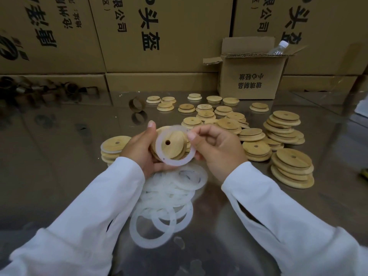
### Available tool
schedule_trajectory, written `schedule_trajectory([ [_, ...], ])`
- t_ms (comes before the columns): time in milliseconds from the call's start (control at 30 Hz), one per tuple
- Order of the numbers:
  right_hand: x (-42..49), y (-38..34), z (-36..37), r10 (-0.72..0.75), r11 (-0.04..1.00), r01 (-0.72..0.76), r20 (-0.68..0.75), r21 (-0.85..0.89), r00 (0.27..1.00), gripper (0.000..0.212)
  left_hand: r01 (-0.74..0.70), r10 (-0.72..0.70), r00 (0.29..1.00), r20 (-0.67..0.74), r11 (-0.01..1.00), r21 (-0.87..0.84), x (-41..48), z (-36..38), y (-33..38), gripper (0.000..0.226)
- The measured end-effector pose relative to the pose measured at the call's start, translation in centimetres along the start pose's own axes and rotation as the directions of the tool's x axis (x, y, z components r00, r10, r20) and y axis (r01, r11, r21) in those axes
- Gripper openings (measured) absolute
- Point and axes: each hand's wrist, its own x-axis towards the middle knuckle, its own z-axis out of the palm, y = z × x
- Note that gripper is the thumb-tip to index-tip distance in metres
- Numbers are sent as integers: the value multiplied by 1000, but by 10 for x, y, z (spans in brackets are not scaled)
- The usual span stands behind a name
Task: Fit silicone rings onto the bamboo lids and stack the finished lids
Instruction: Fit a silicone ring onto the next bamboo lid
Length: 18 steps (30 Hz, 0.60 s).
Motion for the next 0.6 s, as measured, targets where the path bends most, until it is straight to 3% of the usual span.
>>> schedule_trajectory([
  [100, 1, 6, 1, 91, 980, -103, -73, -168, 993, 15, -24, 21, 1000, 15, 984, 177, 1, 2, -5, 40],
  [167, 3, 8, 0, 102, 976, -126, -141, -177, 985, 15, -109, 103, 994, 35, 954, 280, -1, 2, -9, 30],
  [267, 4, 8, 0, 98, 979, -126, -175, -159, 980, 14, -290, 224, 954, 198, 858, 424, -4, -1, -13, 10],
  [433, 3, 12, 1, 103, 971, -136, -172, -196, 980, 14, -340, 256, 933, 255, 861, 379, -6, -1, -13, 11],
  [600, 4, 13, 0, 105, 969, -144, -192, -201, 976, 14, -360, 258, 922, 290, 845, 394, -4, -3, -11, 27],
])
